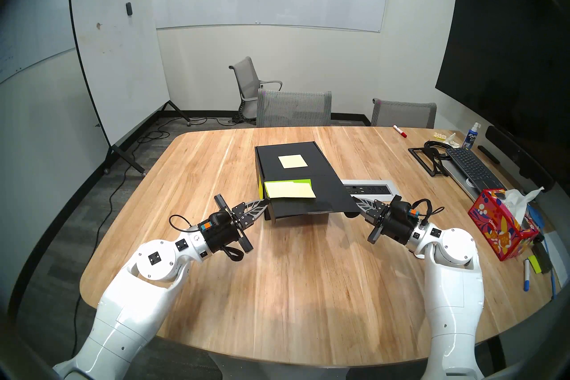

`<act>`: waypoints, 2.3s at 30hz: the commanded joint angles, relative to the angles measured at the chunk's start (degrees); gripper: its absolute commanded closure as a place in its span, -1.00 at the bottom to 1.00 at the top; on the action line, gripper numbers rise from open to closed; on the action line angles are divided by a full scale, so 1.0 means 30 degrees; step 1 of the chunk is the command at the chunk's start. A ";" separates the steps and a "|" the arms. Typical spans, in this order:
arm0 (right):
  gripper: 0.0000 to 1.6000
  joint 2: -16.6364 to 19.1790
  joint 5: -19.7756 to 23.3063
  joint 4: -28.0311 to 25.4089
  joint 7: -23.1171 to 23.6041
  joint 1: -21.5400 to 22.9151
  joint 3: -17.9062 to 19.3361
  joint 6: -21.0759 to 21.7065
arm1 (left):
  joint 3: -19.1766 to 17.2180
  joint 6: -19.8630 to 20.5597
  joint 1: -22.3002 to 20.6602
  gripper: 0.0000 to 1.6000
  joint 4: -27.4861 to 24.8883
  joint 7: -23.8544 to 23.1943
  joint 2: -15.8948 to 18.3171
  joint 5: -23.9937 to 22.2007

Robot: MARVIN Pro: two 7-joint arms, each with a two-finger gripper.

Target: Open the box and place the mouse inside

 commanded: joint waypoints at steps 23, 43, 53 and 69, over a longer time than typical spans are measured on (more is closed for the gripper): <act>1.00 -0.0966 0.0710 -0.2194 0.0034 -0.0456 0.0324 0.0370 | -0.0163 0.0212 0.0544 1.00 -0.2268 0.0674 -0.0046 -0.0242; 1.00 -0.1228 0.0882 -0.2787 -0.0057 -0.0449 0.0502 0.0613 | -0.0565 0.0659 0.0510 1.00 -0.3069 0.1060 -0.0190 -0.0539; 1.00 -0.1291 0.0895 -0.2649 -0.0059 -0.0336 0.0605 0.0600 | -0.0413 0.0753 0.0320 1.00 -0.3037 0.1206 -0.0357 -0.0460; 1.00 -0.1430 0.0932 -0.3101 -0.0315 -0.0802 0.1384 0.0643 | -0.1315 0.0686 0.0841 1.00 -0.3298 0.1831 -0.0413 -0.1268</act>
